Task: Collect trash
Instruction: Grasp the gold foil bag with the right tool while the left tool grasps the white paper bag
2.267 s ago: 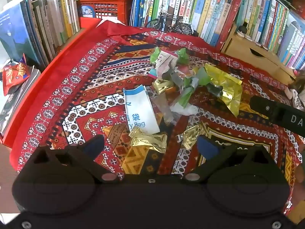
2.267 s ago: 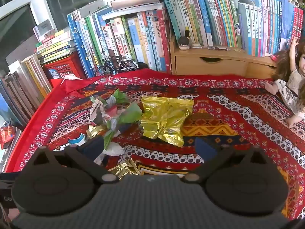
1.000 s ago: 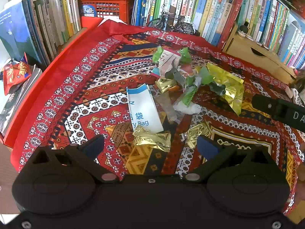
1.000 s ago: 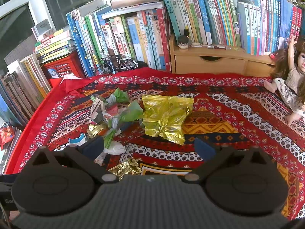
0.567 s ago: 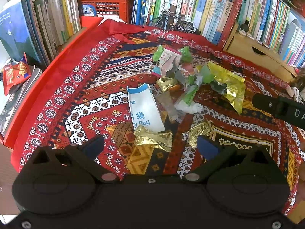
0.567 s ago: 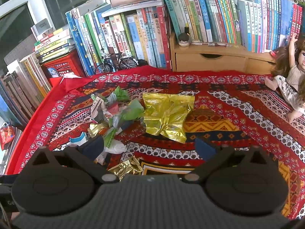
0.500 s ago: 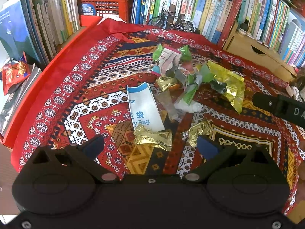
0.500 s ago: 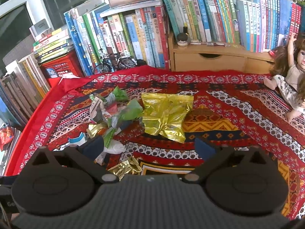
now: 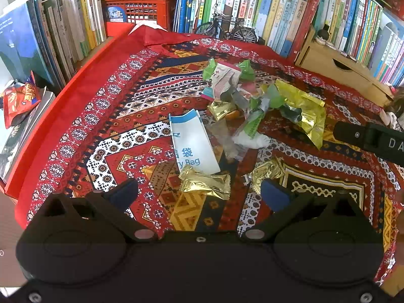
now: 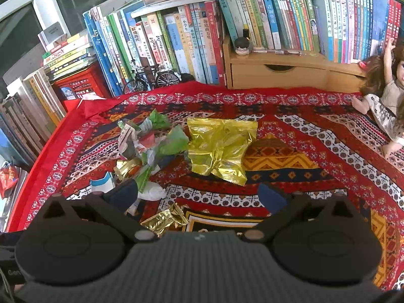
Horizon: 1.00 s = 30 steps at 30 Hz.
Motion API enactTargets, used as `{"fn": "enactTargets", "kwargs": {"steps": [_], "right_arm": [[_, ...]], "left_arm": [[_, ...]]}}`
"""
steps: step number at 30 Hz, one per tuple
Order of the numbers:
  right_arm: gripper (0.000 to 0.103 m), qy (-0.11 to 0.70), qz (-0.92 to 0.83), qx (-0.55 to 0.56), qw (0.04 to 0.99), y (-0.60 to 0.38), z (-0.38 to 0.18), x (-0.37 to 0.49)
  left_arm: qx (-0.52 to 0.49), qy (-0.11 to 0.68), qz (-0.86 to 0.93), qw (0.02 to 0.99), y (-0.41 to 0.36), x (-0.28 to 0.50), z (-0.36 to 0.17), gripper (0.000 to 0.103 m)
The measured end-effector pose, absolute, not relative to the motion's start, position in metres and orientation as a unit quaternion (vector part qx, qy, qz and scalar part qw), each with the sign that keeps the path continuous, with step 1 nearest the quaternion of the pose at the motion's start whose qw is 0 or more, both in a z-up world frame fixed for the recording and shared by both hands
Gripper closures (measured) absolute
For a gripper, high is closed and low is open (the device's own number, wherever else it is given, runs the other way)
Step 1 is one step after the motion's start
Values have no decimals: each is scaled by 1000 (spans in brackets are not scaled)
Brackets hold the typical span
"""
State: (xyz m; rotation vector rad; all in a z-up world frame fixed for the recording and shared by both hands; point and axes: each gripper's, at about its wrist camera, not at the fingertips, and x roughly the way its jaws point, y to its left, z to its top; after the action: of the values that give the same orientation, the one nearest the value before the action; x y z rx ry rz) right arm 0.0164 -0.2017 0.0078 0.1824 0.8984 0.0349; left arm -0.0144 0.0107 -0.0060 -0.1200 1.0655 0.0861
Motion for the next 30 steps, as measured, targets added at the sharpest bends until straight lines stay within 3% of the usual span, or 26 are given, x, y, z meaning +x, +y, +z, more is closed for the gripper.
{"fn": "enactTargets", "kwargs": {"steps": [13,30], "right_arm": [[0,442,18,81,893,-207,7,42],[0,484,-15,78,872,-216,-49,119]], "left_arm": [[-81,494,57,864,30,6,-12,1],[-125,504,94,850,49,46,-65,12]]}}
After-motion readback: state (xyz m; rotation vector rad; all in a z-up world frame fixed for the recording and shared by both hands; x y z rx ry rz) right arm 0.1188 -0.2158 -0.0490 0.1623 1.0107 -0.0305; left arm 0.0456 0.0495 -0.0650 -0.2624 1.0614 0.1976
